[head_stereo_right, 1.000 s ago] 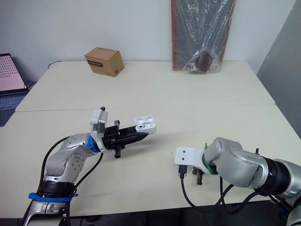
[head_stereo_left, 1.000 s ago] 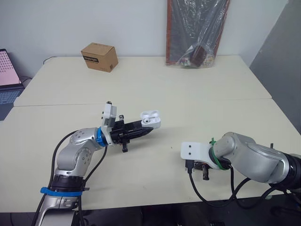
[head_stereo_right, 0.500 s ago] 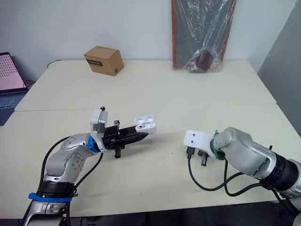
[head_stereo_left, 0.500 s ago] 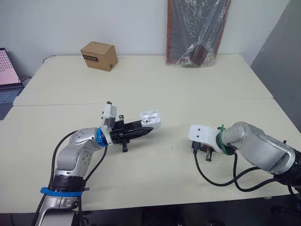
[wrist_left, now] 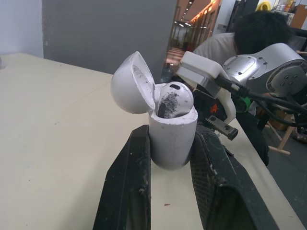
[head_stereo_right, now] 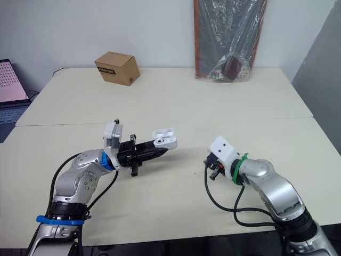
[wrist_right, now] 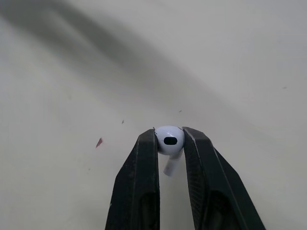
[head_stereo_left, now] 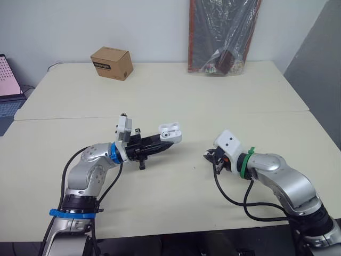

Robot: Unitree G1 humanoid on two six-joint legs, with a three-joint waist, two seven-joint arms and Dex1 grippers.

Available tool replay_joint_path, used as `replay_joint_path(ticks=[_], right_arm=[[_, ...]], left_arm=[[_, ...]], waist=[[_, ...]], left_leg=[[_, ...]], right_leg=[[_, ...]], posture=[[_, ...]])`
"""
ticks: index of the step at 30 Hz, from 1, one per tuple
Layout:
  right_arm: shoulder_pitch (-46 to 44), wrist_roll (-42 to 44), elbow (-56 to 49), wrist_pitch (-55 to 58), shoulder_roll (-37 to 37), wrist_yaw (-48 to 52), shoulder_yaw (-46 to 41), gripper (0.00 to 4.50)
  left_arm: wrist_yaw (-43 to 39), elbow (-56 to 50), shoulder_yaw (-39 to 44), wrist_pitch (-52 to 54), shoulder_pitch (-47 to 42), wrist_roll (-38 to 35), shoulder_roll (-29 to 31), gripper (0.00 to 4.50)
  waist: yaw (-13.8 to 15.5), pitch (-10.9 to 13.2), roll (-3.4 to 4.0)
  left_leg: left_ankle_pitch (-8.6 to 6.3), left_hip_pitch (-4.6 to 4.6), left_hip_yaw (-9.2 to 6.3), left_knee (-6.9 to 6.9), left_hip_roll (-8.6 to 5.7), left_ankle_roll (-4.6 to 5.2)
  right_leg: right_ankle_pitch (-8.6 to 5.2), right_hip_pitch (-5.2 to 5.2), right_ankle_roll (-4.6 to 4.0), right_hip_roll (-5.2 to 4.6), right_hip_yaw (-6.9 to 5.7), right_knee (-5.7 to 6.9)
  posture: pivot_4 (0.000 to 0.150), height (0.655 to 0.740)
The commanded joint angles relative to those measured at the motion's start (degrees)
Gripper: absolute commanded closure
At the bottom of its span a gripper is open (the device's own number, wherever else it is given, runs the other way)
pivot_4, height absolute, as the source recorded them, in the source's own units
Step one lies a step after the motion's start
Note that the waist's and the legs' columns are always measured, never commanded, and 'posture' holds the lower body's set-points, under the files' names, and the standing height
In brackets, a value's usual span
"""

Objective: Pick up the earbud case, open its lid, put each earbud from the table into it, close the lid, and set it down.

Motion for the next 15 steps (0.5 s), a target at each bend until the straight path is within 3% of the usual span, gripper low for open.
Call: replay_joint_path(ticks=[1,7,15], right_arm=[[0.9,1.1,-4.4,-4.9,2.8,-1.5,-2.3,4.13],[-1.4,7.0,-7.9,-3.5,9.5,-3.0,-5.9,4.13],[-10.9,15.1,-7.8,5.7,17.5,-8.2,-10.2,4.13]], left_arm=[[-1.1,0.0,0.2,-1.3,-1.3,0.2,-0.1,3.75],[-2.4,1.7,0.2,-1.8,-2.4,0.9,0.0,3.75],[-3.5,3.6,-0.1,-2.5,-3.9,1.8,-0.4,3.75]], waist=[[0.0,0.0,0.0],[0.0,0.0,0.0],[-0.1,0.0,0.01]], left_leg=[[0.0,0.01,0.0,-0.01,0.01,0.0],[0.0,0.02,0.0,-0.01,0.02,0.0],[0.0,0.04,-0.03,-0.02,0.02,0.0]], right_leg=[[0.0,0.0,0.01,0.02,0.01,0.01],[0.0,0.0,-0.01,0.03,0.02,0.02],[0.01,0.01,-0.02,0.03,-0.01,0.05]], posture=[[0.15,0.74],[0.15,0.74],[0.15,0.74]])
